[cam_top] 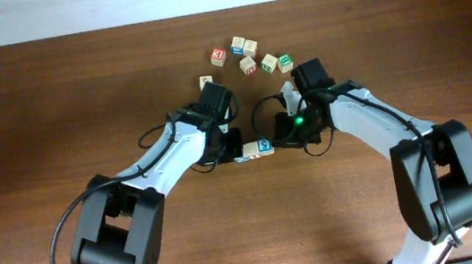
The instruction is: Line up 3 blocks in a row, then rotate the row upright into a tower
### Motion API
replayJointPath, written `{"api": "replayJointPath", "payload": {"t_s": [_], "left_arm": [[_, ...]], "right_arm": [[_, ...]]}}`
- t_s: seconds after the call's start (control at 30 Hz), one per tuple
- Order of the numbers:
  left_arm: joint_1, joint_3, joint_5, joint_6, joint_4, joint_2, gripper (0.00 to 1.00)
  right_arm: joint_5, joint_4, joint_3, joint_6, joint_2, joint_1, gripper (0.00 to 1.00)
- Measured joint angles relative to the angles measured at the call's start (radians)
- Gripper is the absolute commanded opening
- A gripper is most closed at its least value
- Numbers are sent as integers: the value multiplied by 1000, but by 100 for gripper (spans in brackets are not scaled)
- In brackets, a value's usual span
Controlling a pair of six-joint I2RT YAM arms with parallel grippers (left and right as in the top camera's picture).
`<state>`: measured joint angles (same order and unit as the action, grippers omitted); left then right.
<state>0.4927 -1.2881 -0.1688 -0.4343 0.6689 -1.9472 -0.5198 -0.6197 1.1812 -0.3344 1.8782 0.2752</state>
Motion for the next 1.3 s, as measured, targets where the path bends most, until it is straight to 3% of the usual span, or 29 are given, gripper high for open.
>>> {"api": "replayJointPath", "payload": {"t_s": [1.3], "left_arm": [[-13,0,56,15,9,-10,0]], "right_arm": [[19,-56,107,-6,-45,122,4]]}}
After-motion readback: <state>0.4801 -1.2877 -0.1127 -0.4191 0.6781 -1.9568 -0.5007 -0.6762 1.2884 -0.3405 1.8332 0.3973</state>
